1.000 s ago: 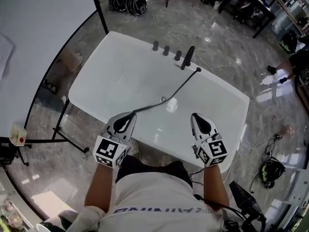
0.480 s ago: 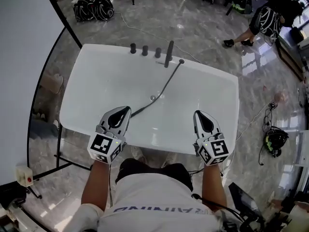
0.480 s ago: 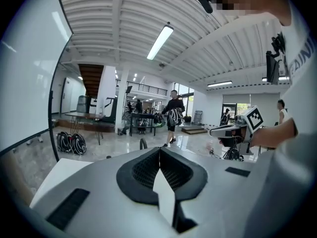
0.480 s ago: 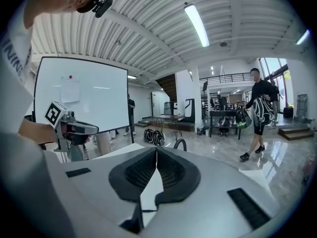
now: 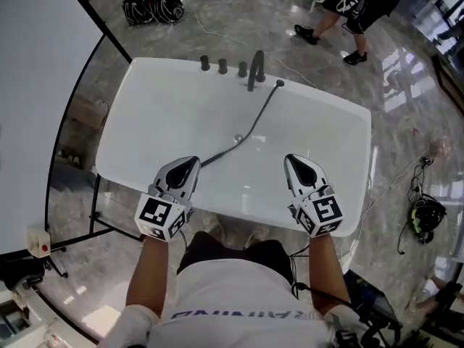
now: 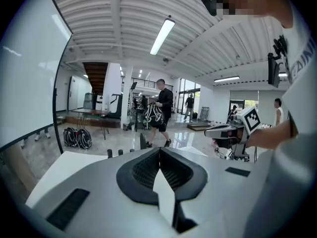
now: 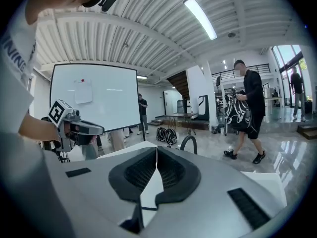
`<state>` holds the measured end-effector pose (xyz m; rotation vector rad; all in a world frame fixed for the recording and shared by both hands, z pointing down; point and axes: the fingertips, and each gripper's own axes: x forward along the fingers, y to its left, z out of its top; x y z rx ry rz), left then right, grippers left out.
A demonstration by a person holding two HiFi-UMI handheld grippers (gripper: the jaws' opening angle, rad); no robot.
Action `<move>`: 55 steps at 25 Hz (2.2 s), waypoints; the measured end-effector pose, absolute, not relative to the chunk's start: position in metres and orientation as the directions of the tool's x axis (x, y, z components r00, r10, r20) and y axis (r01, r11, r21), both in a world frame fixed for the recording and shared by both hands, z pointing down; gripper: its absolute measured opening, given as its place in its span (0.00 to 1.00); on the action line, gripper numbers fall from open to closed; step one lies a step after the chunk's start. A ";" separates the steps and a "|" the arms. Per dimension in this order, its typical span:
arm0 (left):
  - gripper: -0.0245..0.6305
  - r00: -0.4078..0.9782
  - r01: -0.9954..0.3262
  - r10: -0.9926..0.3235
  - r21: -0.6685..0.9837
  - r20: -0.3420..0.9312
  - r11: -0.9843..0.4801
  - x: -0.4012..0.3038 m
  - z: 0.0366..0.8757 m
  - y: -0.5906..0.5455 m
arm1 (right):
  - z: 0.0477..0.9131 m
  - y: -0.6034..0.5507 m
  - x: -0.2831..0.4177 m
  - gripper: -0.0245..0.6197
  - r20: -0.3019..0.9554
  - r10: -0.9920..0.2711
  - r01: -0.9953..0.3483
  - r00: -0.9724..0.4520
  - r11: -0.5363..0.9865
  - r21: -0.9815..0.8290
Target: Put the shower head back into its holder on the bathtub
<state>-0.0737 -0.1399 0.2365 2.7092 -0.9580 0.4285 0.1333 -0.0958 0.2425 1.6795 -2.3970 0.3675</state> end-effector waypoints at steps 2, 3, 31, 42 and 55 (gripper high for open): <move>0.07 0.731 -0.655 -0.581 0.131 0.358 -0.744 -0.079 0.254 -0.150 | 0.256 -0.112 0.126 0.06 0.299 -0.880 -0.929 -0.369 0.359 -0.091; 0.07 0.724 -0.664 -0.585 0.140 0.367 -0.734 -0.083 0.264 -0.157 | 0.265 -0.121 0.121 0.06 0.307 -0.869 -0.921 -0.388 0.380 -0.087; 0.07 0.642 -0.653 -0.454 0.130 0.618 -0.747 -0.203 0.744 -0.324 | 0.846 -0.273 -0.104 0.23 0.779 -0.325 -0.554 -0.537 0.832 -0.034; 0.07 0.634 -0.586 -0.296 0.194 0.714 -0.786 -0.181 0.795 -0.322 | 0.941 -0.278 -0.113 0.29 0.907 -0.174 -0.228 -0.383 0.970 0.089; 0.07 0.633 -0.617 -0.229 0.303 0.740 -0.726 -0.151 0.776 -0.311 | 0.988 -0.283 -0.093 0.31 0.985 -0.080 0.119 -0.153 0.988 0.099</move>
